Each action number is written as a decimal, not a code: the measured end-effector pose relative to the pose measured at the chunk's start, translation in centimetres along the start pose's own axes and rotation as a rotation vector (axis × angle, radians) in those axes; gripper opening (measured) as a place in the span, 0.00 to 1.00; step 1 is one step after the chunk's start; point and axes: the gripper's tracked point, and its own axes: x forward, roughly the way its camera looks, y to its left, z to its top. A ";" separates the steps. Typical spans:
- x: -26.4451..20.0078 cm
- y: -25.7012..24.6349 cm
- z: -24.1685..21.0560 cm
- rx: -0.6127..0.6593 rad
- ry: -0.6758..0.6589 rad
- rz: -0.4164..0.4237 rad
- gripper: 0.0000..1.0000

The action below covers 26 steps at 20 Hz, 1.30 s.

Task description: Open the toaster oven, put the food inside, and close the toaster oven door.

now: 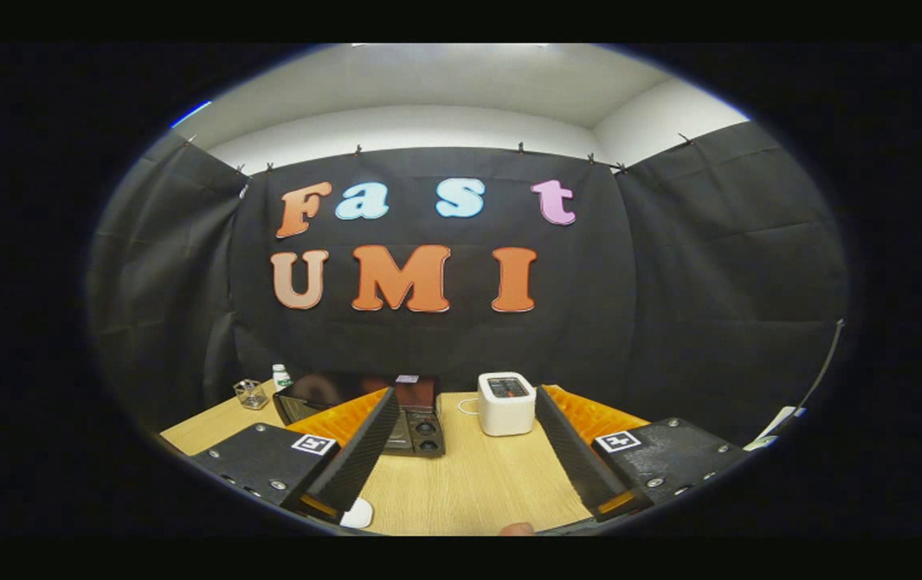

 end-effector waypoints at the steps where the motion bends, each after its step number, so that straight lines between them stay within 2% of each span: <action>1: 0.0 0.0 0.0 0.000 0.001 0.001 1.00; 26: 0.5 -1.0 -0.5 0.009 0.003 -0.035 1.00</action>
